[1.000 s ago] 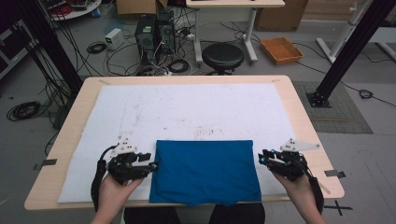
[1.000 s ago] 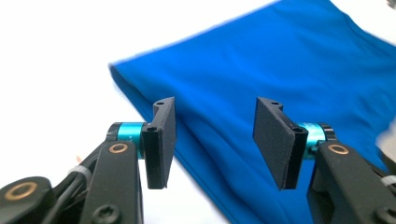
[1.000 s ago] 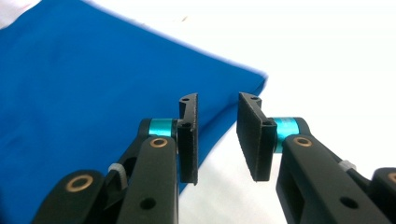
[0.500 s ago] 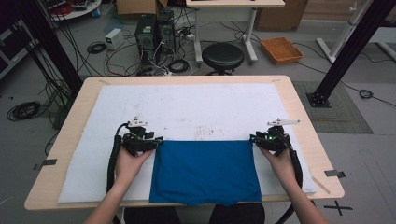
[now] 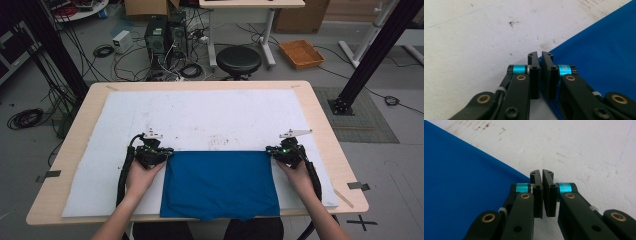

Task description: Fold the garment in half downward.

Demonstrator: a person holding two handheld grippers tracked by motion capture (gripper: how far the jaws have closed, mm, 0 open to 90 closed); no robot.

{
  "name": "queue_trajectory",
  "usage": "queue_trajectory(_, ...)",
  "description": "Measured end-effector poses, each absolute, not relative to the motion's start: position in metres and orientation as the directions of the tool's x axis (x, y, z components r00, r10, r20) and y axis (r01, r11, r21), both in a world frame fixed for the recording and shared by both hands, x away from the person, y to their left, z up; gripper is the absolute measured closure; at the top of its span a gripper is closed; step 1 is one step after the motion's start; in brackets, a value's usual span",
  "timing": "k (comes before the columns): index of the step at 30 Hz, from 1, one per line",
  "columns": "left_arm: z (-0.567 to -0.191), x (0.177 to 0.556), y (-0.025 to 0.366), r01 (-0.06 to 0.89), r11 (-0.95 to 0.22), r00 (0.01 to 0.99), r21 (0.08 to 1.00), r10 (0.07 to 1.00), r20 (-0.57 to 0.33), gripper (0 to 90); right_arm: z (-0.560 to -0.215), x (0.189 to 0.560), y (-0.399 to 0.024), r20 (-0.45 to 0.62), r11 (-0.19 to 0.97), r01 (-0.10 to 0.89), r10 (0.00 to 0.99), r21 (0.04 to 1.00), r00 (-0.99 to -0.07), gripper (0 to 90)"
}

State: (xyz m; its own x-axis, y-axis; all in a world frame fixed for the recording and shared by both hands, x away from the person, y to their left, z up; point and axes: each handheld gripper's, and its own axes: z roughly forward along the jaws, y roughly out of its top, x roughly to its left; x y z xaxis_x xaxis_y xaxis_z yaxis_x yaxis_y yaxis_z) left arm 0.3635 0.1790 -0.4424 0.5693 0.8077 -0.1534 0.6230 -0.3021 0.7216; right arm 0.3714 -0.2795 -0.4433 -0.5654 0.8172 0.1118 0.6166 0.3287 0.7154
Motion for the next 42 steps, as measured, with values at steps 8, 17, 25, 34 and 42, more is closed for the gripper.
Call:
queue_trajectory(8,-0.441,0.379,0.178,0.616,-0.291,0.555,0.732,0.82,-0.141,86.5,-0.434,0.392,-0.28,0.078,0.329,0.589,0.826,0.738,-0.559,88.0)
queue_trajectory(17,-0.438,0.411,0.168,0.588,-0.301,0.533,0.751,0.842,-0.081,86.5,-0.432,0.427,-0.279,0.055,0.323,0.595,0.848,0.736,-0.528,88.0)
queue_trajectory(25,-0.439,0.419,0.166,0.578,-0.3,0.528,0.759,0.846,-0.067,86.1,-0.437,0.435,-0.282,0.061,0.31,0.604,0.856,0.735,-0.513,87.2)
queue_trajectory(34,-0.424,0.401,0.176,0.545,-0.297,0.504,0.784,0.863,-0.024,52.5,-0.426,0.427,-0.29,0.05,0.276,0.574,0.872,0.771,-0.487,63.5)
queue_trajectory(42,-0.406,0.352,0.203,0.457,-0.259,0.525,0.851,0.851,-0.024,47.0,-0.402,0.385,-0.305,0.015,0.274,0.482,0.858,0.832,-0.513,51.0)
